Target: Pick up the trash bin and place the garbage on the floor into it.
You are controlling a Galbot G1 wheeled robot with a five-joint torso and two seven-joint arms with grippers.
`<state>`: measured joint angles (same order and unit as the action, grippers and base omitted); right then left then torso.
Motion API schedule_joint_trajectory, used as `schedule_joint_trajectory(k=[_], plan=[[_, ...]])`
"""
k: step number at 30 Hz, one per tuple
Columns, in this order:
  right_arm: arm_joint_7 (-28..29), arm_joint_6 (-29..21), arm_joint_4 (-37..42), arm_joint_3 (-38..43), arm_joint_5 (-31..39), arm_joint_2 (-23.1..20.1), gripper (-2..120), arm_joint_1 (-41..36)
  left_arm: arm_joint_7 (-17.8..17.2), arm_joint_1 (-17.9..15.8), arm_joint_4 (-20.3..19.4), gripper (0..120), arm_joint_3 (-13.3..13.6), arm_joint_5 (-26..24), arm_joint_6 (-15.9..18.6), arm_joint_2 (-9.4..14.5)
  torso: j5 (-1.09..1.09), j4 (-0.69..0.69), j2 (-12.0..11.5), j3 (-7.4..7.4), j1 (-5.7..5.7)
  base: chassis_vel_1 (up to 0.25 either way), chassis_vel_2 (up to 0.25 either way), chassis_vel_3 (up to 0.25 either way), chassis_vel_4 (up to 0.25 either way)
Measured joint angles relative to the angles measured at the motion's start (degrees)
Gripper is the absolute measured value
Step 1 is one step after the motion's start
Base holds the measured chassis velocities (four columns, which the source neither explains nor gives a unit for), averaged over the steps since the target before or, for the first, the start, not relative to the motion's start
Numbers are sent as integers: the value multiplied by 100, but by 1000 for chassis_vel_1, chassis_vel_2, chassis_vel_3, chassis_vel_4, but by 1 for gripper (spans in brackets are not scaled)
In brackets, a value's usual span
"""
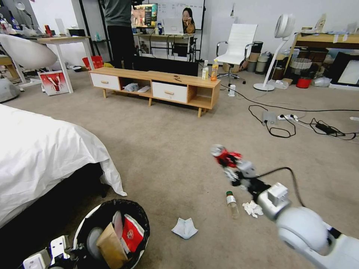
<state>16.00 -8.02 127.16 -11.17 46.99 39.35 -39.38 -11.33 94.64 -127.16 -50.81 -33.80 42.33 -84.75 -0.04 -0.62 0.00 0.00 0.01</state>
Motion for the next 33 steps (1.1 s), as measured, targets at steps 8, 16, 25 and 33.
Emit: schedule_joint_trajectory(k=[8, 16, 25, 33], plan=[[720, -641, 110, -1525, 1648, 1117, 27, 1597, -20, 47, -154, 1, -2, -54, -5, 129, 2, -1, 0, 0, 0, 0, 0, 0, 0], [1127, -939, 6, -2354, 2319, 1596, 27, 2303, -171, 1, -148, 1, -168, -429, -10, 280, 2, -3, 0, 0, 0, 0, 0, 0, 0], [1434, -1178, -150, -2889, 2863, 2103, 27, 2642, -279, -87, -174, 1, -319, -755, -13, 493, 3, -2, 1, 0, 0, 0, 0, 0, 0], [1807, -1489, -423, -3344, 3116, 2621, 27, 2661, -324, -111, -184, 1, -431, -961, -16, 595, 3, -1, 1, 0, 0, 0, 0, 0, 0]])
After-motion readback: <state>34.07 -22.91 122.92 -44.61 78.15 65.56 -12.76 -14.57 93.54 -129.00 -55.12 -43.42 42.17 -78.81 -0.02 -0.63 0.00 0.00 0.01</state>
